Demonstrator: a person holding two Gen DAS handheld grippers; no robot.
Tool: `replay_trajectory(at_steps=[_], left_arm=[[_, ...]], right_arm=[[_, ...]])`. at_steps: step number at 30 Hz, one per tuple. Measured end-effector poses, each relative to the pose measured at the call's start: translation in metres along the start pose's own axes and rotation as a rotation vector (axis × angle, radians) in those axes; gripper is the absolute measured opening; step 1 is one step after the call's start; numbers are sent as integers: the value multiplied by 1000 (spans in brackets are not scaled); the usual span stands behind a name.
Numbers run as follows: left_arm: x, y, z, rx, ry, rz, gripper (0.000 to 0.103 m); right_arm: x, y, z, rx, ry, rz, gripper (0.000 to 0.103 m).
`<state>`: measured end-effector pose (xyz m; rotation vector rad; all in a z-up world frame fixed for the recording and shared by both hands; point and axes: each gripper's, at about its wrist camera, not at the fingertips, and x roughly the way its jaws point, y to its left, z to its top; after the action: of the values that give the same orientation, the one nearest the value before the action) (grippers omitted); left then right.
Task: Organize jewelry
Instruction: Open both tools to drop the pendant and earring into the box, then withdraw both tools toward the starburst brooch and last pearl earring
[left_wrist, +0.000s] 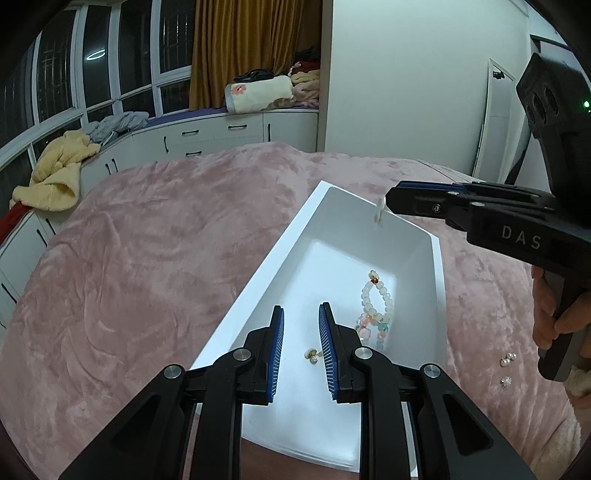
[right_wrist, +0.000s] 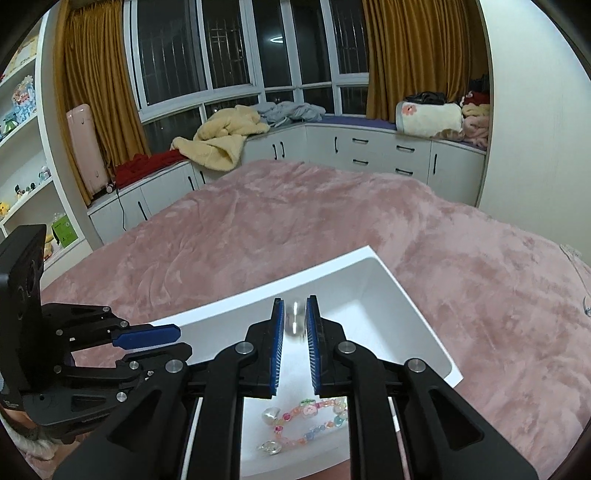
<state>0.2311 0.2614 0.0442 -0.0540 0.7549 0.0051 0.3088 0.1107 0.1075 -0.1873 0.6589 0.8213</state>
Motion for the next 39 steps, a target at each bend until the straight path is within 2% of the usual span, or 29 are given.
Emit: replay_trajectory(at_steps=[3, 5, 6, 7, 11, 13, 23, 26, 32, 39], left_arm=[[2, 1, -3, -6, 7, 3, 25], [3, 2, -5, -11, 7, 9, 27], [2, 2, -5, -16, 5, 13, 30], [2, 3, -5, -19, 2, 15, 32], [-3, 2, -6, -22, -8, 30, 39], [-6, 2, -5, -23, -16, 31, 41], [-36, -20, 9, 27, -75, 27, 51], [-48, -32, 14, 50, -94, 11, 52], [-64, -56, 19, 88, -119, -14, 60], [-82, -93, 24, 135, -146, -57, 73]], right_arm=[[3, 1, -3, -10, 12, -13, 16], [2, 1, -5, -11, 14, -21, 27], [2, 1, -5, -11, 11, -27, 36], [0, 2, -6, -13, 7, -35, 39], [-5, 3, -8, -32, 2, -53, 41], [-11, 6, -8, -52, -10, -68, 47], [-56, 8, -5, -116, -66, -135, 52], [-72, 2, -5, -113, -87, -153, 58], [-109, -19, -11, -97, -116, -192, 59], [-158, -53, -31, -70, -137, -260, 62]])
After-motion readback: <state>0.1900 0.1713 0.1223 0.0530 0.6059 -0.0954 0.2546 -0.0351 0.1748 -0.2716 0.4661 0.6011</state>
